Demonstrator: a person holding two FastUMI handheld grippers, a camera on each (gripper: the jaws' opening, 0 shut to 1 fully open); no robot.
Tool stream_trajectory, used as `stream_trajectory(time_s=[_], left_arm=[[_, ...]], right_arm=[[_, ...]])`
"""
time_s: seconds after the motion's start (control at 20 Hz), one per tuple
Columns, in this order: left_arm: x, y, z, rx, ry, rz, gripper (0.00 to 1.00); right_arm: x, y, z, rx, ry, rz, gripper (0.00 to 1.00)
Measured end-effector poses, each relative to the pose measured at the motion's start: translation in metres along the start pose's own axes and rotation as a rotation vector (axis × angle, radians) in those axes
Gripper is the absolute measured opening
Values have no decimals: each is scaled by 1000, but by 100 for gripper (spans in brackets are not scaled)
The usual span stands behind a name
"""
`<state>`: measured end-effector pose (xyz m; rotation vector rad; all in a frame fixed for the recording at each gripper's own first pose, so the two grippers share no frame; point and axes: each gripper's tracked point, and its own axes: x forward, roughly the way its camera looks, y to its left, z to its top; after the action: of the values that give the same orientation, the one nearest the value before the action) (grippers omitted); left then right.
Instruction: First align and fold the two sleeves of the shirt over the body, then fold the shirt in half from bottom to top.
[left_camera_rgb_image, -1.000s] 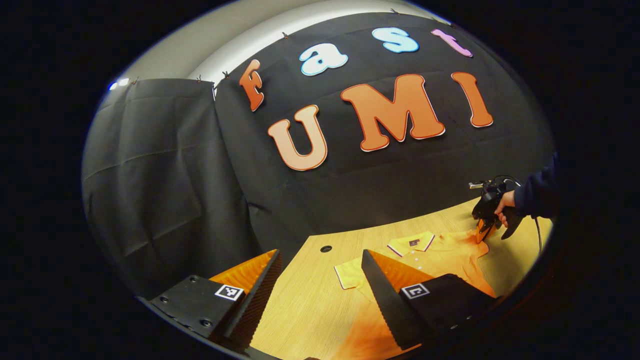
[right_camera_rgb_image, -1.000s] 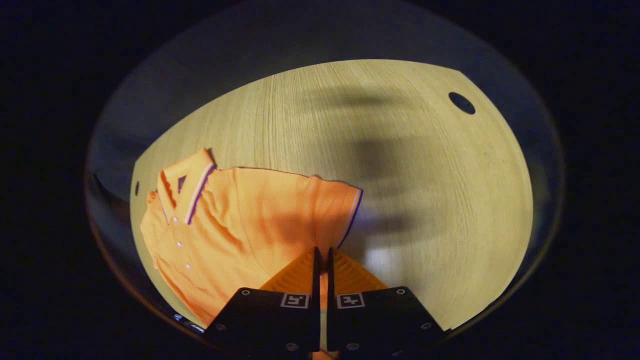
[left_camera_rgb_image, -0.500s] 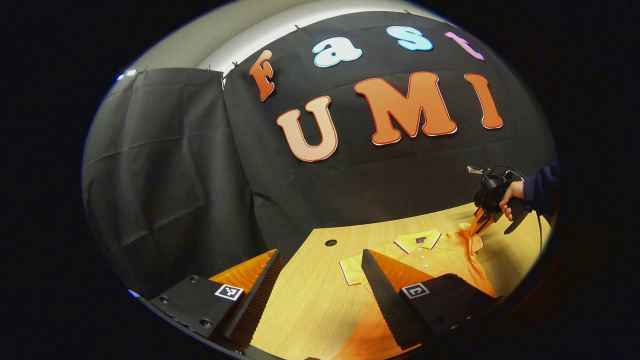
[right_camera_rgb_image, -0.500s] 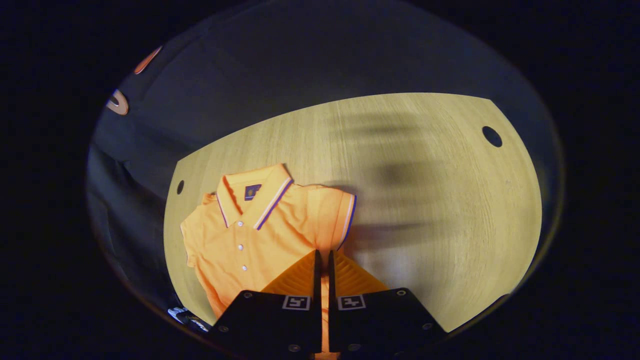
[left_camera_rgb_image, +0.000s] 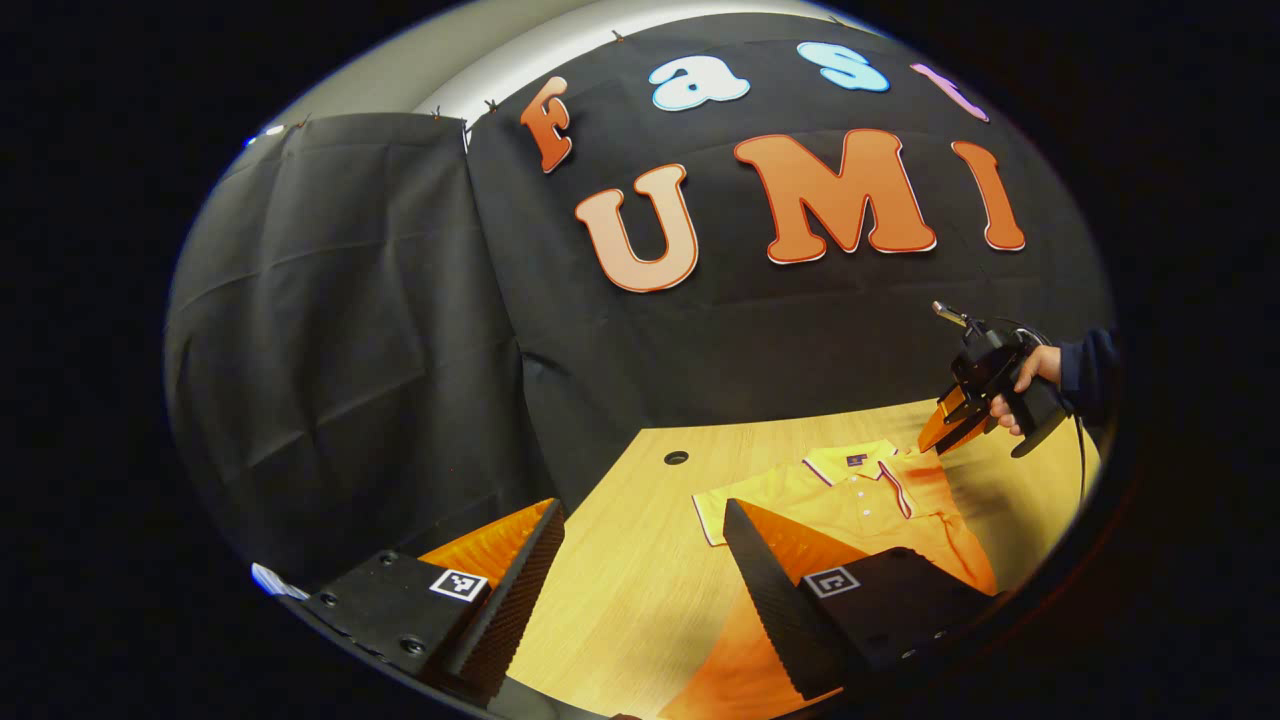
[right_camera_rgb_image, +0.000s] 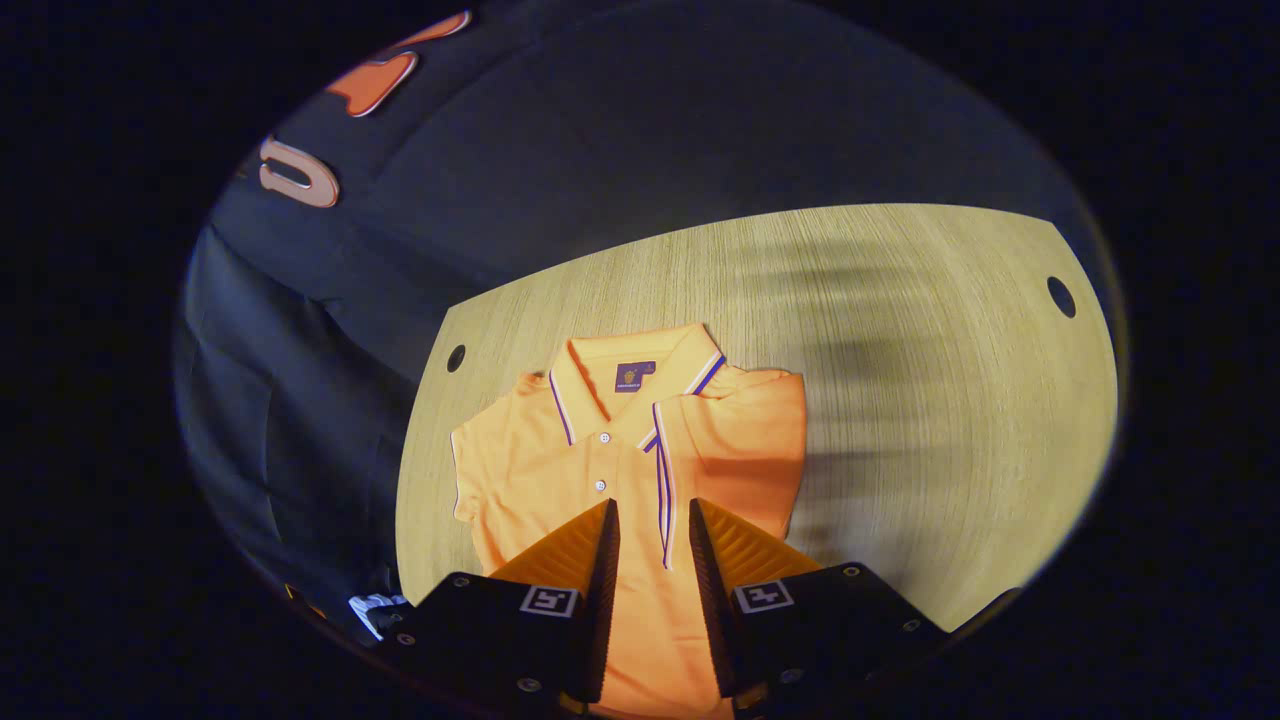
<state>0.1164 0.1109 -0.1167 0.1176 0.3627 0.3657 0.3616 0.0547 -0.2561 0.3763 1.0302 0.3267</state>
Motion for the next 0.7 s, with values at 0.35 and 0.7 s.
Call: stream_trajectory(time_s=[0.35,0.7], left_arm=[[81,-6,6,-39,20,-131,99],[172,-32,-31,-50,193,-308,99]], right_arm=[[-68,15,9,-125,-198,-49,92],[-127,-10,-24,-53,-345,-226,97]])
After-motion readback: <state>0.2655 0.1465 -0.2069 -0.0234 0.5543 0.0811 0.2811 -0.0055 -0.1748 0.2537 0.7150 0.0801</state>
